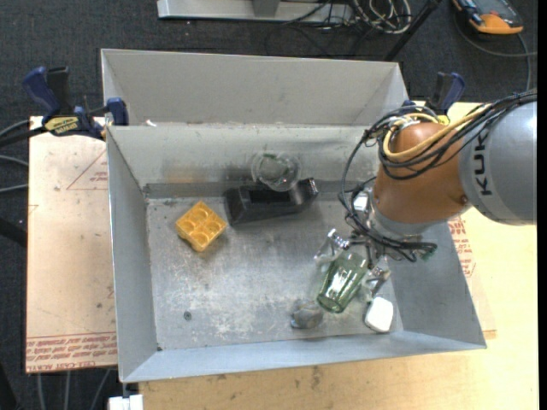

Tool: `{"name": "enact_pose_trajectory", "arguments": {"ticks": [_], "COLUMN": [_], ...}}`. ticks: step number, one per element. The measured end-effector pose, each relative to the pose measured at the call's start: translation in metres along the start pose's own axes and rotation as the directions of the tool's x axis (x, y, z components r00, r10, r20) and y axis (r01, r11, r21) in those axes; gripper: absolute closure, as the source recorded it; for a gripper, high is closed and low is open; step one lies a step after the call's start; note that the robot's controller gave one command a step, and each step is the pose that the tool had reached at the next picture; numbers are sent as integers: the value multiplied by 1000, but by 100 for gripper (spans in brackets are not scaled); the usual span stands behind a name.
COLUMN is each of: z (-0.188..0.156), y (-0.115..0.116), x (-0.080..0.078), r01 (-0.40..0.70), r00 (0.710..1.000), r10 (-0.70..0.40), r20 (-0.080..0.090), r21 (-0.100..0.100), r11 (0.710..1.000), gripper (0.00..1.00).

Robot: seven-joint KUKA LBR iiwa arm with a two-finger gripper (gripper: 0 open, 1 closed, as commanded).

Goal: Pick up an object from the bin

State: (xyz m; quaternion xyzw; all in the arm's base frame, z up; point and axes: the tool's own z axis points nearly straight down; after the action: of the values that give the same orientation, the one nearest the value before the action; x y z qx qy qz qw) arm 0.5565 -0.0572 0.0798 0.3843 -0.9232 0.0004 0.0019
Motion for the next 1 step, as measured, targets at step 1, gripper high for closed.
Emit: {"name": "enact_pose_trajectory", "arguments": {"ticks": [1], "z": [0], "y": [0], "x": [0], "r01": [0], "r00": [1000], "r10": [0], "r20": [0], "r21": [0], "r11": [1000], "gripper": [100]}}
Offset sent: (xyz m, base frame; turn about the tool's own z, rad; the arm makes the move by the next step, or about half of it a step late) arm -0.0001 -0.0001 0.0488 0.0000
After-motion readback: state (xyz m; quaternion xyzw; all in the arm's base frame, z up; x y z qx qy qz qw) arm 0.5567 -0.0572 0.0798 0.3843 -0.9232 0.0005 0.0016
